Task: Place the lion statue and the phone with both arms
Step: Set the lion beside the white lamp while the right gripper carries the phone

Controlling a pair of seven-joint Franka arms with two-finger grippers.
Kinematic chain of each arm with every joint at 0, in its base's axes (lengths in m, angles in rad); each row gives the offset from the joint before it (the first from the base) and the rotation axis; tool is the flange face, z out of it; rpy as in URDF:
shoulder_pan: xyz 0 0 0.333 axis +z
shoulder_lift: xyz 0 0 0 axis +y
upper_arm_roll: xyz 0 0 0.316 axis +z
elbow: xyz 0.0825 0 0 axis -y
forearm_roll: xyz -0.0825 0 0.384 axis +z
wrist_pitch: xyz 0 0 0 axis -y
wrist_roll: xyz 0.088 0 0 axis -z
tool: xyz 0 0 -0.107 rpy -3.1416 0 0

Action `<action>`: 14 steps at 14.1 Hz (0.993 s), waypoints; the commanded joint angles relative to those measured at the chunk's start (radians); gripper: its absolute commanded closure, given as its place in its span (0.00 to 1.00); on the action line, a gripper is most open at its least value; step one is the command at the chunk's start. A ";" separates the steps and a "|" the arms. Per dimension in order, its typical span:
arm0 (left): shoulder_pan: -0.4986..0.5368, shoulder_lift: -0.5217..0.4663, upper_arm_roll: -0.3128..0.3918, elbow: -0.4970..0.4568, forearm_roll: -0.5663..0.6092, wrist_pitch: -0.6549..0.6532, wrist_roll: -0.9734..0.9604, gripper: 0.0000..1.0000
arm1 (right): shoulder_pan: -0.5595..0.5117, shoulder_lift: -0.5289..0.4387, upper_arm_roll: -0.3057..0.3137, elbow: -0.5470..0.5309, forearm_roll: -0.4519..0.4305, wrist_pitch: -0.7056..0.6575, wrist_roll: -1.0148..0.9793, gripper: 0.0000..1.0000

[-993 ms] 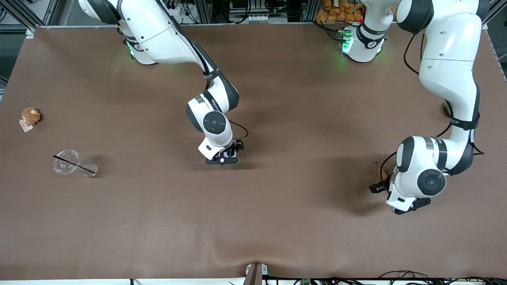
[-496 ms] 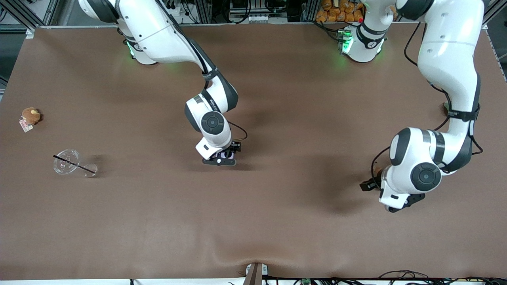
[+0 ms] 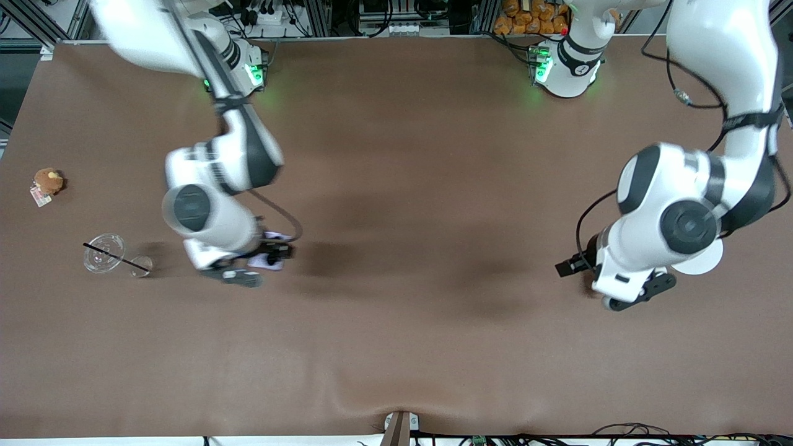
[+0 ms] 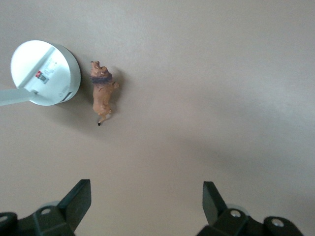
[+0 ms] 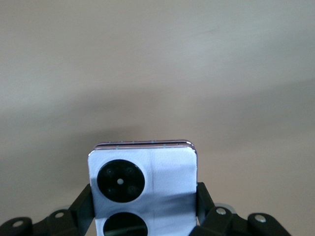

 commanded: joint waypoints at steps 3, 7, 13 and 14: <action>0.015 -0.165 0.006 -0.021 -0.023 -0.044 0.107 0.00 | -0.255 -0.020 0.022 -0.039 0.005 -0.028 -0.370 0.65; 0.101 -0.207 -0.002 -0.013 -0.029 -0.050 0.210 0.00 | -0.329 0.006 0.020 -0.109 -0.004 0.056 -0.529 0.65; 0.156 -0.276 -0.002 -0.006 -0.072 -0.127 0.332 0.00 | -0.359 0.095 0.020 -0.228 -0.007 0.311 -0.580 0.65; 0.159 -0.290 0.000 -0.006 -0.072 -0.147 0.356 0.00 | -0.370 0.116 0.020 -0.228 -0.007 0.341 -0.580 0.65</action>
